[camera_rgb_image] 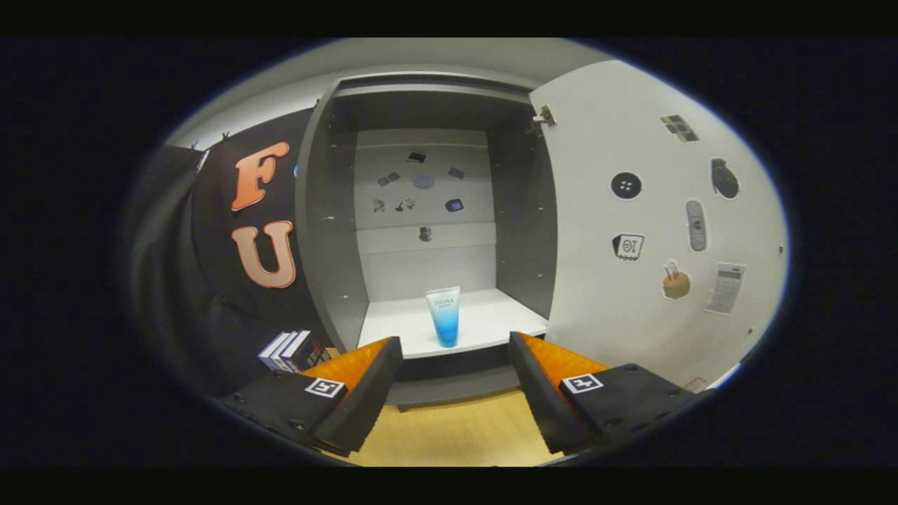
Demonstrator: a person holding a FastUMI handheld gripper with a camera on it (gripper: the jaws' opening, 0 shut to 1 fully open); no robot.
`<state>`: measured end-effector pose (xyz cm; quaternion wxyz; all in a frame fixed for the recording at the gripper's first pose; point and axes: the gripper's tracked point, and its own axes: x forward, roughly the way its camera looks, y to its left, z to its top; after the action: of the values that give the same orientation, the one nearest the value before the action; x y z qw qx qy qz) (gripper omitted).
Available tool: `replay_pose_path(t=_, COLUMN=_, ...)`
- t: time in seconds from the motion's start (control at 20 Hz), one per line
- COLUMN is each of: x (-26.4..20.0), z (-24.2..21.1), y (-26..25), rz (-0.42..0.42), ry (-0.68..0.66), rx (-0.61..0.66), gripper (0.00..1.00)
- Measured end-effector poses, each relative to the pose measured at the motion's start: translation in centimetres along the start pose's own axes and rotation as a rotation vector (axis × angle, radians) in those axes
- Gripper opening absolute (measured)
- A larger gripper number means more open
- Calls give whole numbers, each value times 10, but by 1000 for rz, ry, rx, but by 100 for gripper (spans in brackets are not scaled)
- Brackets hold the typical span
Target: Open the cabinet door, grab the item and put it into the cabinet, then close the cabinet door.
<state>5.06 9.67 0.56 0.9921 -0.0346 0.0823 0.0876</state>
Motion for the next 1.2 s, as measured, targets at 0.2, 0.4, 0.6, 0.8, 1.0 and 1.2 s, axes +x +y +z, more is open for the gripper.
replay_pose_path(t=0.2, x=-45, z=-1, y=-25, rz=-30, ry=-35, rx=2, gripper=97)
replay_pose_path(t=0.4, x=-81, z=-5, y=-64, rz=-94, ry=-58, rx=13, gripper=97)
replay_pose_path(t=0.6, x=-114, z=-9, y=-108, rz=-177, ry=-75, rx=30, gripper=97)
replay_pose_path(t=0.8, x=-149, z=-10, y=-157, rz=-277, ry=-100, rx=20, gripper=97)
replay_pose_path(t=1.0, x=-178, z=-11, y=-209, rz=-373, ry=-118, rx=27, gripper=97)
replay_pose_path(t=1.2, x=-195, z=-23, y=-268, rz=-479, ry=-105, rx=46, gripper=97)
